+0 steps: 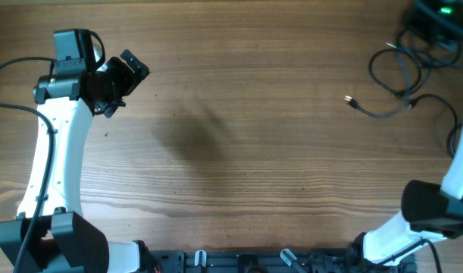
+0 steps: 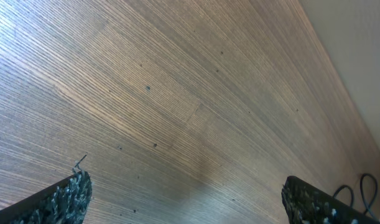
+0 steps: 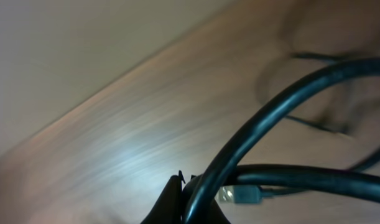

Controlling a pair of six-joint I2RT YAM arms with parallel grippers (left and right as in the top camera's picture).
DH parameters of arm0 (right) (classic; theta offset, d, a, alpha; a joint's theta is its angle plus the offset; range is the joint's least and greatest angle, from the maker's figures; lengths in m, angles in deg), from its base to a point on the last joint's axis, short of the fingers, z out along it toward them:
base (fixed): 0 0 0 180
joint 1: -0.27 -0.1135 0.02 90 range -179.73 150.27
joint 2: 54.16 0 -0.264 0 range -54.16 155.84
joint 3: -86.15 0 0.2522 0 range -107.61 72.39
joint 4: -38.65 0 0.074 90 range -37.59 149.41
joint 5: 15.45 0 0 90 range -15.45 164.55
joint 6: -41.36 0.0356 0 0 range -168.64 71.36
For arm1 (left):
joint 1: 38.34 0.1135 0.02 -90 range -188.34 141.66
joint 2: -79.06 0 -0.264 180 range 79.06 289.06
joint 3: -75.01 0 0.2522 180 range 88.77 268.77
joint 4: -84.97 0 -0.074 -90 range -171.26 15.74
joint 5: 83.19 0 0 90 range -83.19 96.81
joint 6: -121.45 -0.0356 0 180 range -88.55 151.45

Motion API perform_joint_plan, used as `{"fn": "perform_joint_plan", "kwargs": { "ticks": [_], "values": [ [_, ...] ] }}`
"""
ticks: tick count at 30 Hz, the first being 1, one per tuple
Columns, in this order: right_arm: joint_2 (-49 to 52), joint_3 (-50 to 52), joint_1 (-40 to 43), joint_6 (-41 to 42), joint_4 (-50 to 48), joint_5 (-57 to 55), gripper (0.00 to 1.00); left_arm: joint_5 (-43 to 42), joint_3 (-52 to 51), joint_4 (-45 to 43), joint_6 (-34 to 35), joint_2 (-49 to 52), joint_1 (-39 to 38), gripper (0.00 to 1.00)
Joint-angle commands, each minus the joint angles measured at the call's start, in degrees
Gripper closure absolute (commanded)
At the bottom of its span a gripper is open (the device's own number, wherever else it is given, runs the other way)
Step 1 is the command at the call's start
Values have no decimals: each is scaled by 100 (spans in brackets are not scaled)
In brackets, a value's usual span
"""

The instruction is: Untangle cables

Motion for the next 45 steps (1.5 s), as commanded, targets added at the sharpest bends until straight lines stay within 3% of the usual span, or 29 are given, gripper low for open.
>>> {"fn": "perform_joint_plan", "kwargs": {
  "ticks": [1, 8, 14, 20, 21, 22, 23, 24, 27, 31, 35, 36, 37, 38, 43, 45],
  "values": [
    [157, 44, 1025, 289, 164, -544, 96, 57, -11, 7, -92, 2, 11, 0],
    [807, 48, 2535, 295, -481, -557, 96, 57, -11, 7, -92, 2, 11, 0],
    [1816, 48, 2699, 291, -1703, -627, 96, 57, -11, 7, -92, 2, 11, 0],
    [2859, 48, 2662, 267, -1886, -632, 94, 57, -11, 7, -92, 2, 11, 0],
    [2957, 48, 2662, 269, -1886, -632, 89, 57, -11, 7, -92, 2, 11, 0],
    [3084, 48, 2662, 264, -1882, -632, 65, 57, -11, 7, -92, 2, 11, 0],
    [3167, 48, 2662, 251, -1858, -629, 31, 57, -11, 7, -92, 4, 11, 0],
    [3171, 48, 2662, 234, -1818, -636, 21, 57, -11, 7, -92, 2, 11, 0],
    [3093, 46, 2677, 127, -1722, -717, 14, 57, -11, 7, -92, 2, 11, 0],
    [2658, 46, 2673, 184, -1342, -809, 11, 57, -11, 7, -92, 2, 11, 0],
    [1600, 46, 2365, -675, -1193, 586, 12, 57, -11, 7, -92, 2, 11, 0],
    [1132, 46, 2144, -1394, -1113, 1440, 10, 57, -11, 7, -92, 2, 11, 0],
    [732, 46, 1921, -1729, -942, 1858, 2, 57, -11, 7, -92, 2, 11, 0],
    [439, 46, 1733, -1843, -796, 1978, 0, 57, -11, 7, -92, 2, 11, 0],
    [-1200, 46, 184, -2280, 258, 1947, 0, 57, -11, 7, -92, 2, 11, 0],
    [-1746, 46, -748, -2253, 743, 1427, 0, 57, -11, 7, -92, 2, 11, 0]
  ]
}}
